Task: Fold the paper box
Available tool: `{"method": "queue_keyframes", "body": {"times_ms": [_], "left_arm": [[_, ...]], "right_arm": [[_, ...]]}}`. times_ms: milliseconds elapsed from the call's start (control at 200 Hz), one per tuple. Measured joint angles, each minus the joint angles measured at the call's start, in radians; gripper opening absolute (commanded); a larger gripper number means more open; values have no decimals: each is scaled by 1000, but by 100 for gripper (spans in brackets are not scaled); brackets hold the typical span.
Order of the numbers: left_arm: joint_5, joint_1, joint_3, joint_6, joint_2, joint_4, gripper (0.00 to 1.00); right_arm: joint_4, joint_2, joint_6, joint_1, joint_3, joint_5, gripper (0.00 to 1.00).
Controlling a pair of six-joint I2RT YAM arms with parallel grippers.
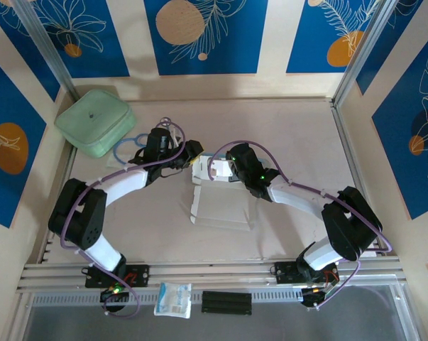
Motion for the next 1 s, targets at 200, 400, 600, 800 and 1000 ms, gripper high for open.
{"method": "queue_keyframes", "body": {"times_ms": [200, 400, 600, 800, 1000], "left_arm": [[-1, 0, 8, 23, -5, -53, 26], [14, -2, 22, 15, 23, -50, 17], [18, -2, 26, 13, 34, -47, 8], [12, -2, 26, 34, 35, -48, 24], [-78, -8, 28, 189, -42, -156, 32]], "right_arm": [[-1, 5, 0, 0, 8, 0, 0], [-12, 6, 8, 0, 11, 7, 0], [-17, 11, 19, 1, 11, 15, 0], [-16, 19, 22, 2, 11, 16, 0], [46, 19, -21, 1, 10, 37, 0]]}}
